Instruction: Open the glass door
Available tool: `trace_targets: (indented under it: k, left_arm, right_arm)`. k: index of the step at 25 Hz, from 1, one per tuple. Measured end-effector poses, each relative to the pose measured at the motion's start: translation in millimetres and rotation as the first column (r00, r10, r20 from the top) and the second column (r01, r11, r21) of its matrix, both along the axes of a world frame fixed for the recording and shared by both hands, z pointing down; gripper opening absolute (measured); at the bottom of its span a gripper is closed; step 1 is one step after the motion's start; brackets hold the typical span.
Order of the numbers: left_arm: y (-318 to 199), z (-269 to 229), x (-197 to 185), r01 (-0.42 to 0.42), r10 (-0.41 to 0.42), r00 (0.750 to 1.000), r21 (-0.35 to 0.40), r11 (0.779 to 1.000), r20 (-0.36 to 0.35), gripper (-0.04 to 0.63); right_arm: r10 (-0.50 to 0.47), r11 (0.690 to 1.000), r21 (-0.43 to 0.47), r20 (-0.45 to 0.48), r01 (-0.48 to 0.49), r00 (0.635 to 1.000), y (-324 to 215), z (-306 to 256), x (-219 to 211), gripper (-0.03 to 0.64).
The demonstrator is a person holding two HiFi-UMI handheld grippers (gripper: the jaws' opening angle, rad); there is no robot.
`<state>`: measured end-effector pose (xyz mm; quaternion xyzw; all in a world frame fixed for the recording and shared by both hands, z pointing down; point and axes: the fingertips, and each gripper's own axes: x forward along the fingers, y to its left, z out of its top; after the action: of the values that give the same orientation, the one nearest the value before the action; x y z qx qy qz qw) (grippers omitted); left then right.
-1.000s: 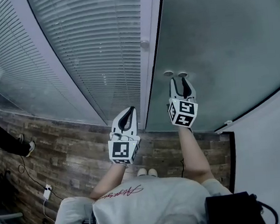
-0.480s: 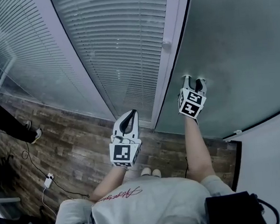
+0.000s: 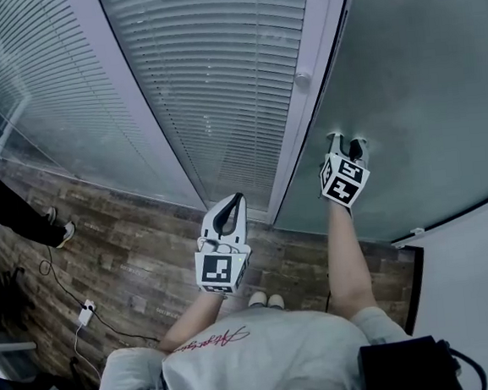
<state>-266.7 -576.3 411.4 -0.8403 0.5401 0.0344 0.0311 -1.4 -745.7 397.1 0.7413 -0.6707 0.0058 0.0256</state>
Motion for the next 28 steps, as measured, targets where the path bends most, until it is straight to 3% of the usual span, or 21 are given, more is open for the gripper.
trace_targets:
  k: [9,19,28]
  left_arm:
    - [-0.9,0.3,4.6,-0.049,0.049,0.999,0.006,0.999,-0.007,0.017]
    - [8.5,-2.6,37.4,-0.142,0.143,0.990,0.027,0.989,-0.012,0.017]
    - [35.5,-15.2,70.3,-0.165,0.166,0.986,0.061,0.984,-0.012,0.017]
  right_arm:
    - [-0.005,1.000,0.023,-0.001,0.005,1.000,24.9,-1.8,-3.7,0.124]
    - [-0.040,0.998,0.047,0.001,0.040,0.999,70.3,-2.4,-13.4,0.126]
    - [-0.113,0.992,0.062,0.002,0.113,0.994,120.1,-3.2,-18.0,0.126]
